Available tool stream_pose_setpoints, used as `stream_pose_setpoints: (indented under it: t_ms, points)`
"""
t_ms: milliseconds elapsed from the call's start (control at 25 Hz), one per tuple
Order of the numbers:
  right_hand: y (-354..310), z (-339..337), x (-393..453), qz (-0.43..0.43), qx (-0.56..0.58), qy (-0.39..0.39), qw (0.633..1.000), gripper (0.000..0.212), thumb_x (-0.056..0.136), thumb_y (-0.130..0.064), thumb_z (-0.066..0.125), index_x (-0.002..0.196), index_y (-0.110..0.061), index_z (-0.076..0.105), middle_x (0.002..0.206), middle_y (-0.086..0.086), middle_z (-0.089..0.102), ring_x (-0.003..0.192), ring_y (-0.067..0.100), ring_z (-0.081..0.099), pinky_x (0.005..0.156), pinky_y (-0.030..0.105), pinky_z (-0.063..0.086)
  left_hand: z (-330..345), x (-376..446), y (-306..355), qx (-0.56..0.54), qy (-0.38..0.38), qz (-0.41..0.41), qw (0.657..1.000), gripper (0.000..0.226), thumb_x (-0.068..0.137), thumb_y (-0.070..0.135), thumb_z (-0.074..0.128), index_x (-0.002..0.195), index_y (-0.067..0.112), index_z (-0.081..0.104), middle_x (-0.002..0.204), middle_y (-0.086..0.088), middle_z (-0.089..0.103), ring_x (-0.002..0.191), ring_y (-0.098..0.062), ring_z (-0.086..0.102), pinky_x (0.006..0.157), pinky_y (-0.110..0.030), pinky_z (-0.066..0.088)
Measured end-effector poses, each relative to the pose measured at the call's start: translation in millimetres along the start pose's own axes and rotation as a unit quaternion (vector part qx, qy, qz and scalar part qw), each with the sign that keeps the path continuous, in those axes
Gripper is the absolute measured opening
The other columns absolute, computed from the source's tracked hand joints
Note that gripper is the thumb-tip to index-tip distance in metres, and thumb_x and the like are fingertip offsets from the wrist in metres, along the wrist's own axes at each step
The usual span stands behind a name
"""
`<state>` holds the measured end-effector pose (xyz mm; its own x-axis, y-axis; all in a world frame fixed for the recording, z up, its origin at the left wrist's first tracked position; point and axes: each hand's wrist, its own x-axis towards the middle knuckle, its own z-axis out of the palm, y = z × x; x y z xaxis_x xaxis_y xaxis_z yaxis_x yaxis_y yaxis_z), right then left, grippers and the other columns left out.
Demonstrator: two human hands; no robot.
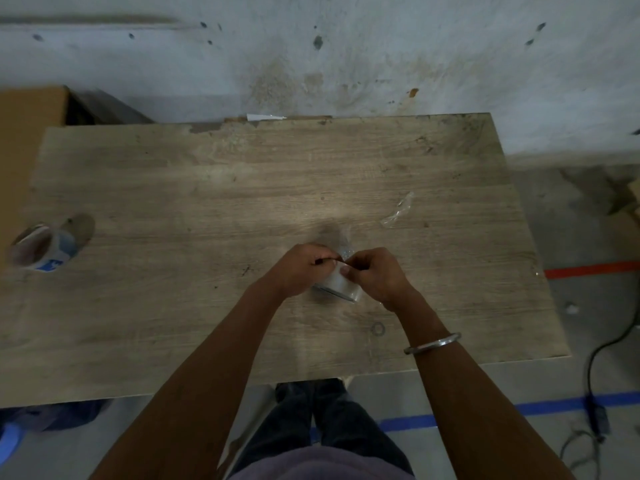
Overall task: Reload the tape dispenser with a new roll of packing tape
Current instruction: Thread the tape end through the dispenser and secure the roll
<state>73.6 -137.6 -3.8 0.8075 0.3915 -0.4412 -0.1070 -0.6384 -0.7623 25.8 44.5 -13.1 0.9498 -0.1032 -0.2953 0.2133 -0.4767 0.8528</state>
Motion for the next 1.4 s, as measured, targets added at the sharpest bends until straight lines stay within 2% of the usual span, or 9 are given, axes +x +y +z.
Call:
stream_pose_setpoints:
  t_ms: [240, 360, 480, 720, 960, 1040, 1120, 1280, 1400]
  points:
    - [2.2, 7.1, -5.2, -0.005, 0.004, 0.030, 1.000, 0.014, 0.085, -0.017, 0.074, 0.097, -0.010, 0.078, 0.091, 0.005, 0.076, 0.085, 0.013, 0.071, 0.081, 0.034, 0.058, 12.0, -3.7, -3.3, 0.016, 0.063, 0.050, 0.997, 0.022, 0.089, 0.008, 0.056, 0.099, 0.010, 0.075, 0.094, -0.001, 0.070, 0.086, -0.014, 0.065, 0.076, -0.035, 0.053]
    - [1.1, 6.4, -5.6, 0.002, 0.009, 0.032, 0.999, 0.014, 0.085, -0.017, 0.074, 0.097, -0.011, 0.078, 0.091, 0.004, 0.077, 0.083, 0.010, 0.070, 0.080, 0.030, 0.058, 12.8, -3.1, -3.8, 0.007, 0.069, 0.042, 0.997, 0.023, 0.090, 0.011, 0.055, 0.099, 0.011, 0.075, 0.097, 0.000, 0.071, 0.088, -0.011, 0.065, 0.079, -0.032, 0.053]
    - [-0.3, 4.9, -7.1, 0.012, 0.017, 0.021, 1.000, 0.014, 0.085, -0.017, 0.074, 0.098, -0.011, 0.077, 0.090, 0.003, 0.076, 0.083, 0.009, 0.070, 0.081, 0.031, 0.059, 11.9, -3.3, -1.2, -0.035, 0.066, -0.007, 0.997, 0.022, 0.094, 0.014, 0.054, 0.098, 0.012, 0.075, 0.097, 0.000, 0.071, 0.089, -0.012, 0.066, 0.079, -0.030, 0.053]
    - [-1.7, 6.6, -9.2, 0.010, 0.013, 0.029, 0.999, 0.017, 0.086, -0.017, 0.074, 0.101, -0.009, 0.077, 0.094, 0.005, 0.076, 0.084, 0.009, 0.069, 0.079, 0.026, 0.057, 12.1, -6.2, -1.7, -0.030, 0.042, -0.014, 0.999, 0.018, 0.095, 0.012, 0.057, 0.100, 0.016, 0.073, 0.096, 0.008, 0.067, 0.085, 0.002, 0.061, 0.071, -0.007, 0.042]
    - [-1.6, 14.9, -16.1, 0.014, 0.012, 0.060, 0.998, 0.015, 0.085, -0.017, 0.074, 0.098, -0.011, 0.078, 0.091, 0.004, 0.076, 0.081, 0.011, 0.069, 0.078, 0.027, 0.055, 20.6, -11.8, -0.2, -0.009, 0.095, 0.012, 0.995, 0.019, 0.089, 0.007, 0.058, 0.095, 0.013, 0.075, 0.088, 0.002, 0.069, 0.080, -0.010, 0.063, 0.069, -0.021, 0.048]
    - [-2.9, 17.3, -17.0, 0.016, 0.015, 0.072, 0.997, 0.015, 0.085, -0.016, 0.074, 0.098, -0.011, 0.078, 0.090, 0.003, 0.076, 0.079, 0.010, 0.069, 0.075, 0.024, 0.054, 19.7, -12.4, 2.1, 0.012, 0.090, 0.030, 0.995, 0.019, 0.089, 0.007, 0.058, 0.096, 0.011, 0.075, 0.089, 0.000, 0.070, 0.080, -0.012, 0.063, 0.070, -0.024, 0.049]
    - [-1.8, 18.6, -17.8, 0.015, 0.027, 0.078, 0.996, 0.014, 0.084, -0.015, 0.074, 0.097, -0.010, 0.078, 0.090, 0.005, 0.077, 0.081, 0.012, 0.070, 0.078, 0.028, 0.057, 17.4, -13.2, 2.8, 0.034, 0.081, 0.043, 0.995, 0.022, 0.090, 0.009, 0.055, 0.099, 0.010, 0.075, 0.093, -0.002, 0.071, 0.083, -0.013, 0.064, 0.073, -0.028, 0.050]
    - [0.8, 19.2, -21.3, 0.033, 0.088, 0.100, 0.990, 0.014, 0.087, -0.015, 0.072, 0.099, -0.010, 0.077, 0.089, 0.002, 0.076, 0.082, 0.011, 0.071, 0.079, 0.033, 0.059, 7.9, -18.2, 6.7, -0.012, 0.109, -0.030, 0.993, 0.027, 0.094, 0.020, 0.058, 0.119, 0.016, 0.067, 0.113, -0.001, 0.060, 0.097, -0.010, 0.059, 0.082, -0.020, 0.046]
    - [-2.6, 19.6, -25.9, 0.025, 0.130, 0.094, 0.987, 0.010, 0.088, -0.018, 0.071, 0.093, -0.013, 0.077, 0.085, -0.002, 0.075, 0.079, 0.008, 0.071, 0.072, 0.026, 0.056, 9.6, -21.7, 9.9, 0.065, 0.110, -0.079, 0.989, 0.047, 0.087, 0.040, 0.068, 0.130, 0.021, 0.061, 0.115, 0.000, 0.058, 0.099, -0.011, 0.056, 0.081, -0.019, 0.043]
